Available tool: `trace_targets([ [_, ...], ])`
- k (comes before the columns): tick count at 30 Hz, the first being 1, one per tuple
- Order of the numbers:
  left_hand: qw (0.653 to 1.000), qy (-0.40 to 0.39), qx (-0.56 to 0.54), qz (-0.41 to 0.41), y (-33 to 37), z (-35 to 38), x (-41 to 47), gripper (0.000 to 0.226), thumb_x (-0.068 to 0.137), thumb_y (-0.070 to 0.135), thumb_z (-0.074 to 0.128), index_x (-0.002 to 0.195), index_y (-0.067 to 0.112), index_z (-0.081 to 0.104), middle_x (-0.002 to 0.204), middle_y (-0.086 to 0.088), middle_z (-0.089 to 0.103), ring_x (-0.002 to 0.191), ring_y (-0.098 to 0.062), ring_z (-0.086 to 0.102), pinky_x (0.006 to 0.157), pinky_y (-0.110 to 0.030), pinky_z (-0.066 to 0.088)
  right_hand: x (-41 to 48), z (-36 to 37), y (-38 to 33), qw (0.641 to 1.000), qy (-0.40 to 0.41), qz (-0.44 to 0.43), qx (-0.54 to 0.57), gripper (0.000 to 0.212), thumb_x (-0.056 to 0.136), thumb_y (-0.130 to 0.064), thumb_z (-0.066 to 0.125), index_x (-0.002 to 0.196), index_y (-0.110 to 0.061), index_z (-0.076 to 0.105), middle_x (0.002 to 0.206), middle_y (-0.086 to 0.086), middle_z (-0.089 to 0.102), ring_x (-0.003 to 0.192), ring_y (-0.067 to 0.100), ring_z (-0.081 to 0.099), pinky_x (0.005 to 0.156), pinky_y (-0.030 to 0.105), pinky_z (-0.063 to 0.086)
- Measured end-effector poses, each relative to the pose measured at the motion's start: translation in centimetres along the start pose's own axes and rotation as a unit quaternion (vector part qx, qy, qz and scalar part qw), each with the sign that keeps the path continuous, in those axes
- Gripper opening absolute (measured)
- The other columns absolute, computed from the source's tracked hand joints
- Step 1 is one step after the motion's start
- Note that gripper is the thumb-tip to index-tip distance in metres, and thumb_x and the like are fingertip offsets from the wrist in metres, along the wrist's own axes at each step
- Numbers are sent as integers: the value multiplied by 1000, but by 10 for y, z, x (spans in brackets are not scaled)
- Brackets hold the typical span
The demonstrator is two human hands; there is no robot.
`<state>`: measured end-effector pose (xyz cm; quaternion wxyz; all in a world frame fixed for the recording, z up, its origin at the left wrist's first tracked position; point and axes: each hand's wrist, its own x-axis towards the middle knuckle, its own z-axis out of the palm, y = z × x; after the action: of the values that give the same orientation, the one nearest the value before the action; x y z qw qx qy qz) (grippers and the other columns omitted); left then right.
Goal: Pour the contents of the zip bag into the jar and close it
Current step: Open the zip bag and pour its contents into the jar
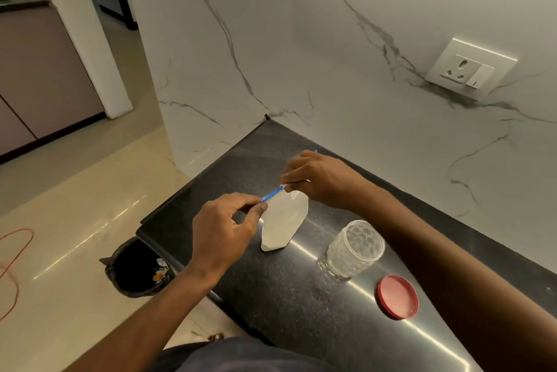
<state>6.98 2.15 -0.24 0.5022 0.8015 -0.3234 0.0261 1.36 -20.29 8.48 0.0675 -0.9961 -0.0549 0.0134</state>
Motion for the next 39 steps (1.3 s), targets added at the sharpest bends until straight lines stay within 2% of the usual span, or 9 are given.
trace_targets([
  [8,1000,7,-3,22,-6,-3,1,30,88,40,75,105,18,83,100,7,82,81,16,64,75,-1,50,-1,-10,60,999,4,42,-22,18,97,-33,66,110,-31,78,114,-8,71,92,12,46,79,34,50],
  [12,1000,8,-6,30,-9,-5,2,33,88,43,72,105,18,84,100,6,83,81,15,65,74,0,50,-3,-17,75,998,-7,52,-39,20,99,-30,65,112,-26,80,116,-5,72,94,11,45,74,20,37],
  [17,999,-1,-13,29,-13,-3,5,31,88,41,75,106,17,83,101,4,83,81,10,67,77,-11,56,-9,-16,84,997,6,79,-25,23,98,-27,67,118,-25,78,117,-3,73,95,13,48,74,20,39],
  [20,999,-43,-28,-15,-14,-7,11,21,89,37,80,104,23,81,101,9,81,88,1,72,82,-23,62,-17,-10,76,988,60,141,7,25,98,-27,67,122,-27,76,113,-2,73,96,19,59,82,38,53],
  [24,974,-147,-154,-80,5,-19,43,15,92,45,75,108,44,75,101,30,76,102,9,70,86,-13,55,-30,9,31,895,260,282,226,22,94,-29,74,110,-16,78,88,-2,76,69,13,70,68,31,60],
  [27,959,-202,-155,-123,18,-10,77,8,98,41,69,95,45,75,92,28,76,96,5,72,82,-16,55,-27,31,-12,776,267,348,453,27,94,-35,73,97,-8,77,83,10,78,65,25,76,58,34,61],
  [30,943,-265,-135,-149,21,5,99,10,98,32,72,93,29,81,88,11,78,85,-5,74,69,-16,57,-16,48,-32,696,262,386,546,29,96,-33,71,99,-5,77,87,14,78,69,27,78,59,33,62],
  [36,943,-290,-110,-119,17,17,104,10,96,23,75,101,18,82,89,5,80,76,-6,78,62,-12,58,-9,50,-38,624,298,410,595,37,94,-40,72,99,-4,77,85,14,79,69,28,78,61,36,64],
  [39,950,-282,-101,-89,15,17,102,10,95,19,77,102,18,83,87,9,79,77,-1,77,62,-12,58,-11,48,-38,641,294,403,583,36,93,-39,73,97,-3,77,85,15,79,69,30,78,60,36,64],
])
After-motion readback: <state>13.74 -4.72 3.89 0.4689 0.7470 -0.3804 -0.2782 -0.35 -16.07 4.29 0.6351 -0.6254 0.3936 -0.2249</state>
